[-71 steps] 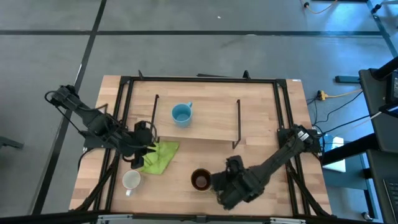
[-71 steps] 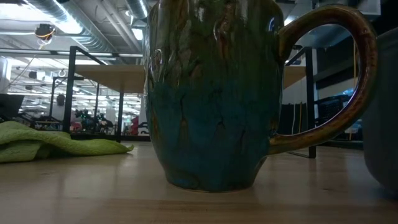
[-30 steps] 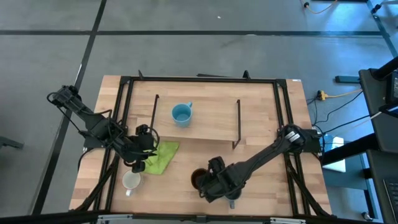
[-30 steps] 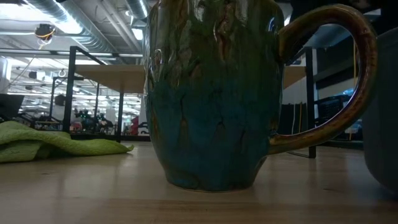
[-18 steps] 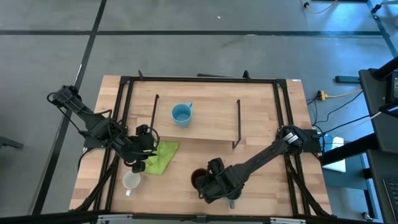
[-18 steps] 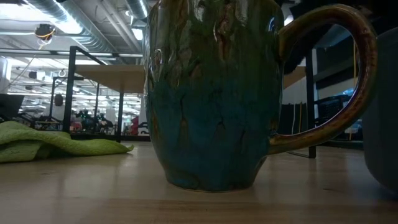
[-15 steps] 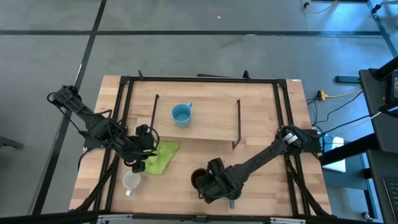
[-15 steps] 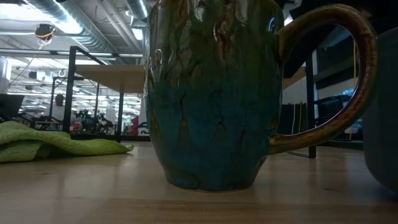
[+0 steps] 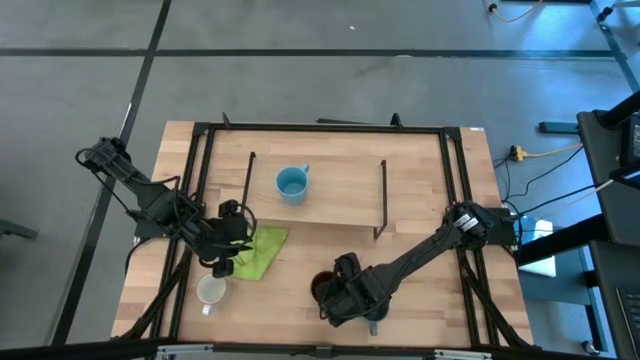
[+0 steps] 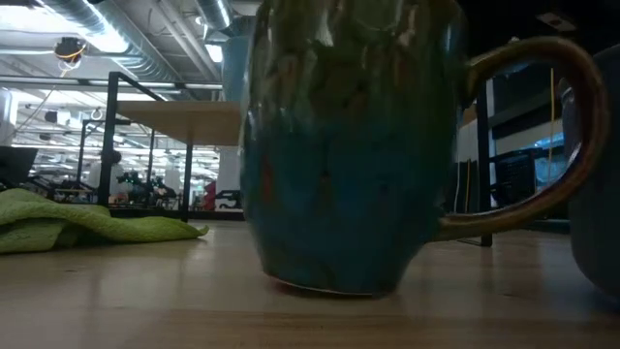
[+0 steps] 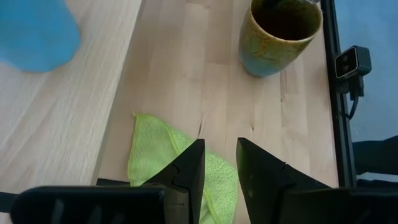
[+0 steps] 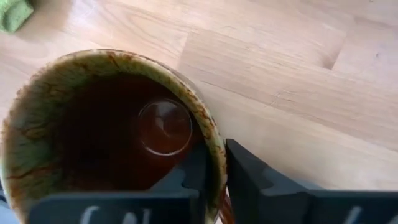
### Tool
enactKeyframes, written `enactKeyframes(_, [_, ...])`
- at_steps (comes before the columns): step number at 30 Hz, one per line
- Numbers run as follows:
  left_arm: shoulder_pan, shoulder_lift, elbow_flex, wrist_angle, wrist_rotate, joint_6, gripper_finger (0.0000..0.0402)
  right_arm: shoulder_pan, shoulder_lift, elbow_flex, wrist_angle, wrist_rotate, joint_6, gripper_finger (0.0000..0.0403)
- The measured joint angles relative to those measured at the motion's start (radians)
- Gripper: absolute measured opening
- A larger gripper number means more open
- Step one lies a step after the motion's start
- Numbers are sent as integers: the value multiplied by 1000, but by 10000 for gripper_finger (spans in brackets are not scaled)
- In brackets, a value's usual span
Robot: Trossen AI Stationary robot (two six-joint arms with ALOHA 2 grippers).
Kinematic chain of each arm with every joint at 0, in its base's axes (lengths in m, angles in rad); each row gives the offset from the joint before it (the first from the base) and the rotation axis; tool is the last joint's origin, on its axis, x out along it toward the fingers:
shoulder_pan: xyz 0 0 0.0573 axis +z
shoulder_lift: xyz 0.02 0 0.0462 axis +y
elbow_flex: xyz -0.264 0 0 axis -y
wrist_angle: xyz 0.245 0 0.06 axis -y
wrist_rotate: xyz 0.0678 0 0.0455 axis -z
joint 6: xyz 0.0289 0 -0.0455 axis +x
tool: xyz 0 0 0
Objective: Stack small to large cups/mugs on shelf
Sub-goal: Put the green mug on the shelf
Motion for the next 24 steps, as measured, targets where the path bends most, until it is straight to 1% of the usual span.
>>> enactKeyframes(4, [0,0,0,0,-11,0,86,0,0,0,4,0,0,40])
enactKeyframes(9, [0,0,0,0,-12,1,86,0,0,0,9,1,4,59])
enactKeyframes(14, [0,0,0,0,-12,1,86,-1,0,0,7,3,4,40])
enactKeyframes(20, [0,0,0,0,-13,2,86,-10,0,0,10,3,-1,40])
enactKeyframes(24, [0,0,0,0,-13,2,86,-22,0,16,4,3,-16,48])
